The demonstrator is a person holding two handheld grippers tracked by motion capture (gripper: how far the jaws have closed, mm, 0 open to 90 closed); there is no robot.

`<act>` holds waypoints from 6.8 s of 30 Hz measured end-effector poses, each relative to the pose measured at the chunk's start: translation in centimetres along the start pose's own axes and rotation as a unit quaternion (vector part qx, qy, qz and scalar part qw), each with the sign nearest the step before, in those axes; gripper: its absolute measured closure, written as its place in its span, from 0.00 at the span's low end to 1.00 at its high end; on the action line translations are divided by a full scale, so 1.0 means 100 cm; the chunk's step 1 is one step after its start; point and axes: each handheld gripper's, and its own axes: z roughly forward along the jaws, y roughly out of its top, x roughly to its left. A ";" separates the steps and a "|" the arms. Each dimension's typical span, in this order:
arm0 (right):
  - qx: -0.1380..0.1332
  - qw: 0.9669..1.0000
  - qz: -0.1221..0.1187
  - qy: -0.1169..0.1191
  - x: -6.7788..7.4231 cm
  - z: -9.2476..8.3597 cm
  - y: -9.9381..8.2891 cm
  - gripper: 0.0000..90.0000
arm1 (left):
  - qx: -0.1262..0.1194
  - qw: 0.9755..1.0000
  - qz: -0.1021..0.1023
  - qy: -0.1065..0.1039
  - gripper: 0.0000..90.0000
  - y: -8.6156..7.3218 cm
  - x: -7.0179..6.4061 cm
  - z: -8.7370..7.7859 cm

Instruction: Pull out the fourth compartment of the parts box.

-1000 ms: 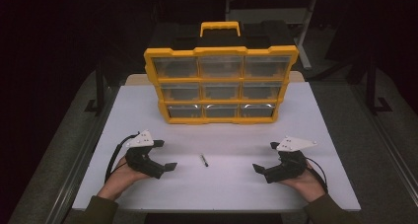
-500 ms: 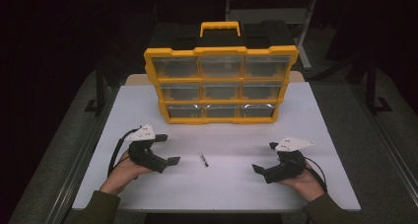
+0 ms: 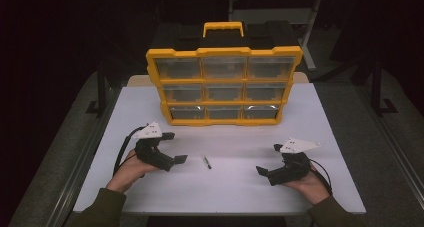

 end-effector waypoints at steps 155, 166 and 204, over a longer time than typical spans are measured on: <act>-0.004 1.000 0.003 0.000 -0.003 0.002 0.000 0.00 | -0.024 0.984 0.172 0.031 0.01 0.052 -0.005 0.084; -0.005 1.000 0.001 0.000 -0.003 0.002 0.000 0.00 | -0.020 0.979 0.197 0.040 0.01 0.051 -0.007 0.086; -0.005 1.000 0.000 -0.001 -0.003 0.001 0.000 0.00 | -0.011 0.951 0.296 0.089 0.01 0.047 -0.018 0.089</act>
